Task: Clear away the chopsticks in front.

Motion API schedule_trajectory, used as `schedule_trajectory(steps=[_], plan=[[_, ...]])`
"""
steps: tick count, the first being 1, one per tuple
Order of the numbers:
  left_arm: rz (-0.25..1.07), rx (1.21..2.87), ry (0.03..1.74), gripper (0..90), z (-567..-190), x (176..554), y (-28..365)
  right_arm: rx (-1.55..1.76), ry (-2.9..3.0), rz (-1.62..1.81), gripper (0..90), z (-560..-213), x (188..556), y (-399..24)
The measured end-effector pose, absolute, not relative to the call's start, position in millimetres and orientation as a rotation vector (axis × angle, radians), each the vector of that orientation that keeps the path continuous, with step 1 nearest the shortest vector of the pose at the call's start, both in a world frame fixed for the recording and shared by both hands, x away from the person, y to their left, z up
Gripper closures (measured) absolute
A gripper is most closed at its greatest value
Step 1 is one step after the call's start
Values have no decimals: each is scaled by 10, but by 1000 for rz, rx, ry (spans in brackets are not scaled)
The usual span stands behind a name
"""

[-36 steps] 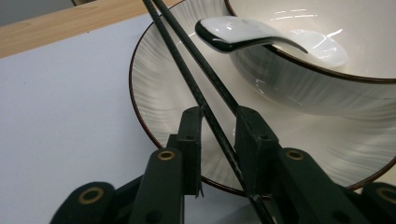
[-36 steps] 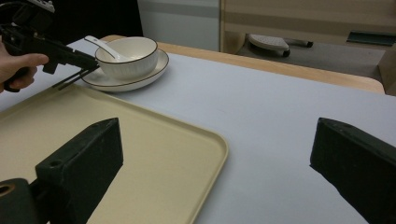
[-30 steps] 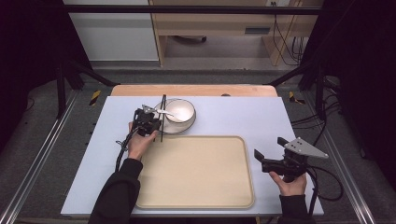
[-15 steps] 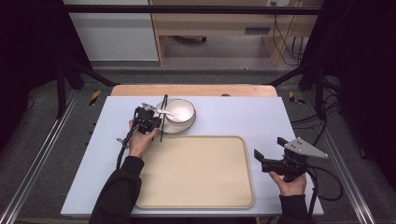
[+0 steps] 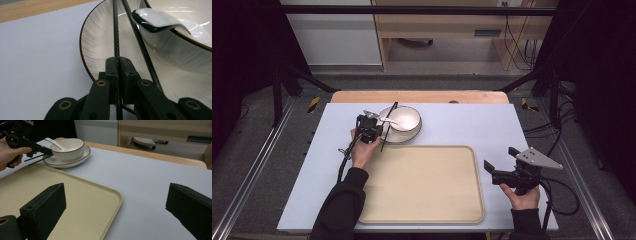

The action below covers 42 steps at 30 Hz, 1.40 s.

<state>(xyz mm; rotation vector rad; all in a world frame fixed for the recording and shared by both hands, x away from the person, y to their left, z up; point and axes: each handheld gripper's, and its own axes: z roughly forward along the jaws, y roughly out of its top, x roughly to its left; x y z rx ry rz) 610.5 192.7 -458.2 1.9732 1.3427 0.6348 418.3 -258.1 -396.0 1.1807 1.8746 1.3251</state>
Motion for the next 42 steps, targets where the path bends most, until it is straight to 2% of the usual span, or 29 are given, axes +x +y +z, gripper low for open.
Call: schedule_trajectory(steps=[14, 22, 32, 42], plan=[[642, 1927, 1363, 850, -4488, 6011, 2021, 1183, 1866, 1325, 31, -3961, 4182, -2595], [690, 1876, 1379, 851, -4316, 5772, 2185, 1194, 1854, 1322, 30, -3959, 4175, -2617], [721, 1811, 1408, 851, -4299, 5387, 2365, 1197, 1832, 1315, 27, -3953, 4154, -2636], [757, 1740, 1409, 850, -4186, 4958, 2416, 1196, 1844, 1308, 27, -3981, 4164, -2614]])
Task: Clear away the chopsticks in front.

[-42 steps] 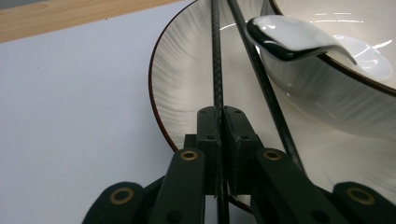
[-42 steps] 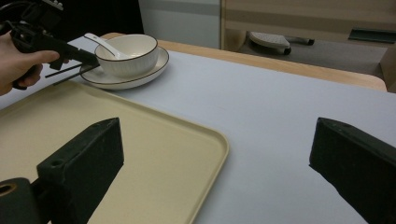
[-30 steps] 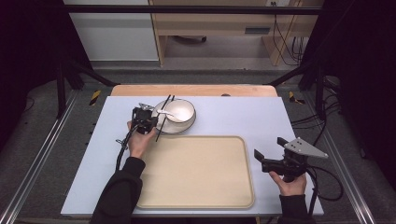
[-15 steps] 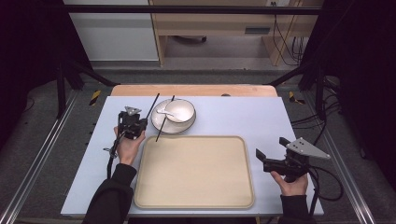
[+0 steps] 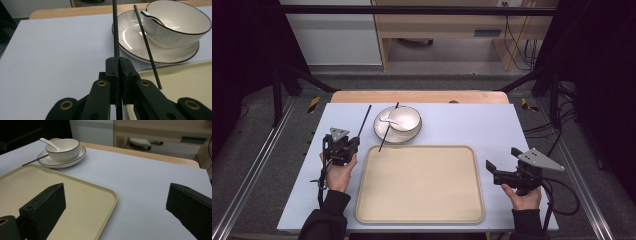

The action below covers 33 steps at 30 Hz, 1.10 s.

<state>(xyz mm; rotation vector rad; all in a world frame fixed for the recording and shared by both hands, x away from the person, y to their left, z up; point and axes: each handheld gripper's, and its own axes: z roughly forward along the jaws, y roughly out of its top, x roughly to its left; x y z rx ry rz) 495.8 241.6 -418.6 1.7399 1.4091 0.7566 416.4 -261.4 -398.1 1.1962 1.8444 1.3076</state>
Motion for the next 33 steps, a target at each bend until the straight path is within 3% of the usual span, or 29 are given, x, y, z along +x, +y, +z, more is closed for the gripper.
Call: schedule_trajectory(steps=[15, 33], plan=[[789, 1581, 1426, 851, -4056, 4362, 2398, 1194, 1846, 1308, 27, -3996, 4161, -2619], [762, 1493, 1463, 850, -4380, 3724, 2142, 1193, 1846, 1310, 28, -3987, 4141, -2598]])
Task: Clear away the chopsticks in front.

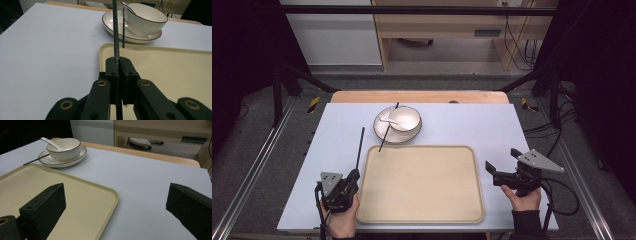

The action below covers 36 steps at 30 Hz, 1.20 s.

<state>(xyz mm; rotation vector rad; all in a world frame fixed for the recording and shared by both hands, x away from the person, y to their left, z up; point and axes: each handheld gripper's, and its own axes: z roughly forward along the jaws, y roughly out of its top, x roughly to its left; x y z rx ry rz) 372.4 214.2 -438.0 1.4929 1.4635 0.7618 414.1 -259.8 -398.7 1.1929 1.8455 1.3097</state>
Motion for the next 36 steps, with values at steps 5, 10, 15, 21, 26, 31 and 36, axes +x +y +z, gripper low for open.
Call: schedule_trajectory(steps=[5, 10, 15, 21, 26, 31, 36], plan=[[755, 1516, 1459, 850, -4493, 3637, 2035, 1191, 1855, 1303, 28, -3999, 4148, -2583], [733, 1552, 1460, 850, -4614, 3628, 1956, 1191, 1854, 1299, 28, -4002, 4146, -2574], [726, 1611, 1432, 850, -4693, 3638, 1847, 1197, 1852, 1307, 28, -3997, 4142, -2572], [706, 1674, 1453, 851, -4766, 3740, 1811, 1192, 1857, 1302, 28, -4005, 4149, -2573], [687, 1730, 1472, 851, -4804, 3789, 1800, 1196, 1858, 1303, 28, -4010, 4153, -2574], [676, 1771, 1472, 851, -4787, 3846, 1781, 1192, 1854, 1303, 28, -4003, 4147, -2580], [673, 1820, 1491, 850, -4789, 3908, 1743, 1196, 1855, 1304, 28, -4005, 4150, -2583]])
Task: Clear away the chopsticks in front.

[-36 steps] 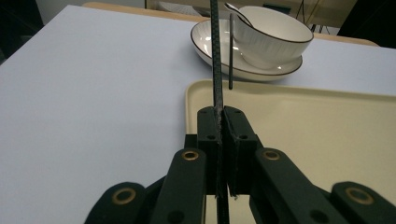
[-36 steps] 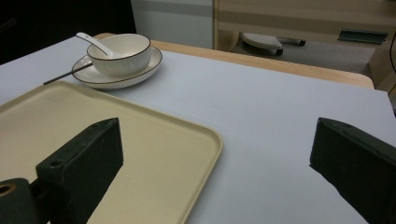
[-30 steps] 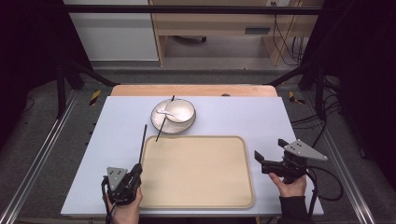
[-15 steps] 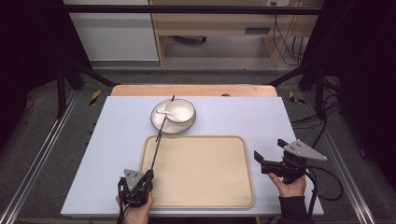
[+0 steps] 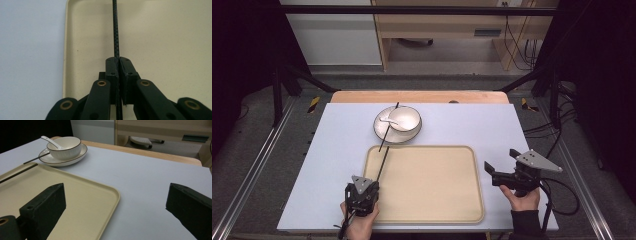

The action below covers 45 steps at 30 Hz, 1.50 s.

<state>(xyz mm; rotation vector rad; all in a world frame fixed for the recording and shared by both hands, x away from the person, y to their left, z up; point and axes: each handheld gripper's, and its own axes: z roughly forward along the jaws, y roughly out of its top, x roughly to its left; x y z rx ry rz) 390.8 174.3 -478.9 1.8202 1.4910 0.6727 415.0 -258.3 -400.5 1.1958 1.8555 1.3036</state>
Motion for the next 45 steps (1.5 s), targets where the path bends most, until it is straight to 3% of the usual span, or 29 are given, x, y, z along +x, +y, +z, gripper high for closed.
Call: schedule_trajectory(steps=[15, 30, 41, 45], plan=[[679, 1824, 1478, 796, -4732, 3934, 1783, 1192, 1854, 1306, 28, -3994, 4144, -2592], [657, 1780, 1227, 502, -4307, 4231, 1984, 1198, 1845, 1318, 28, -3988, 4140, -2611], [610, 1751, 1144, 360, -4083, 4586, 2075, 1204, 1847, 1316, 25, -4000, 4153, -2604], [657, 1783, 1153, 317, -4050, 4695, 2088, 1203, 1845, 1317, 25, -3996, 4150, -2601]])
